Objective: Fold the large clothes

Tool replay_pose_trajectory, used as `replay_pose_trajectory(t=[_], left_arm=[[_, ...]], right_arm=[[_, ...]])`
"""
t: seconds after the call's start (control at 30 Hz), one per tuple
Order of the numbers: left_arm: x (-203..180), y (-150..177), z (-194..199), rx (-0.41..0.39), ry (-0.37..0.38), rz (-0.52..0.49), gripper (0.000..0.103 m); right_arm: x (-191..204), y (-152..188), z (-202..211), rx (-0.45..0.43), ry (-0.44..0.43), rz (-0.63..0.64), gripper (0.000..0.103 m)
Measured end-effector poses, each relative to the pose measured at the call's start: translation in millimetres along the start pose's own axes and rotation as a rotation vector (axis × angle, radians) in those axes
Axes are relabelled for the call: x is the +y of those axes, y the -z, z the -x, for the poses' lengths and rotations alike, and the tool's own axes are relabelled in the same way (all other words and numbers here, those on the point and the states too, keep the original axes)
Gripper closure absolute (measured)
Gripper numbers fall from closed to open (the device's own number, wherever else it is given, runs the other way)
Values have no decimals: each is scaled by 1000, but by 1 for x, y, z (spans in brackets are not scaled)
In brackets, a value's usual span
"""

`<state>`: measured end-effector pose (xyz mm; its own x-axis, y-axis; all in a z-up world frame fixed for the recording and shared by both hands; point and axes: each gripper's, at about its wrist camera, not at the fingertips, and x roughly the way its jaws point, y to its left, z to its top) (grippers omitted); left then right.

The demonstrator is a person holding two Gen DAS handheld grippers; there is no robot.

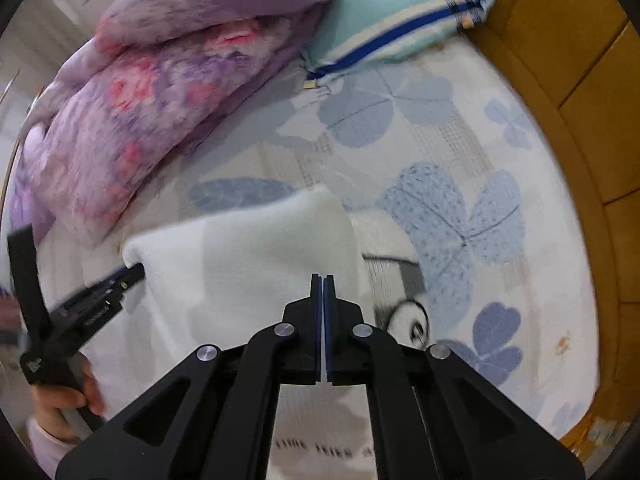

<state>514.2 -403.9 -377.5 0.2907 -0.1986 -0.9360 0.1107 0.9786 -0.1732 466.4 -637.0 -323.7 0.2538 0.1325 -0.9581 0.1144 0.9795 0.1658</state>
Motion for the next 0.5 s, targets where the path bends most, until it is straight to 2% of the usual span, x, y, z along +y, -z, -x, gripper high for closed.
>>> replay_pose_trajectory(t=[0.03, 0.1, 0.17, 0.23, 0.27, 0.33, 0.43, 0.47, 0.5], left_arm=[[3, 15, 11, -10, 6, 8, 73], [7, 54, 30, -12, 66, 20, 73], [7, 98, 18, 39, 137, 19, 73], [1, 139, -12, 161, 106, -7, 77], [2, 160, -19, 170, 87, -5, 78], [4, 188, -16, 133, 91, 18, 78], [11, 208, -9, 119, 99, 49, 76], [14, 213, -8, 144, 93, 53, 73], [17, 217, -4, 153, 91, 58, 65]], right_arm=[[6, 16, 3, 8, -29, 20, 100], [12, 44, -6, 54, -70, 22, 100], [8, 79, -20, 54, -42, 22, 103], [-3, 108, -18, 53, -55, -67, 103], [-5, 120, -17, 61, -57, -84, 103], [-6, 151, -21, 82, -59, -92, 103], [-2, 185, -27, 71, -14, -69, 103], [0, 188, -26, 78, 0, -69, 103], [3, 192, -26, 114, 7, -86, 103]])
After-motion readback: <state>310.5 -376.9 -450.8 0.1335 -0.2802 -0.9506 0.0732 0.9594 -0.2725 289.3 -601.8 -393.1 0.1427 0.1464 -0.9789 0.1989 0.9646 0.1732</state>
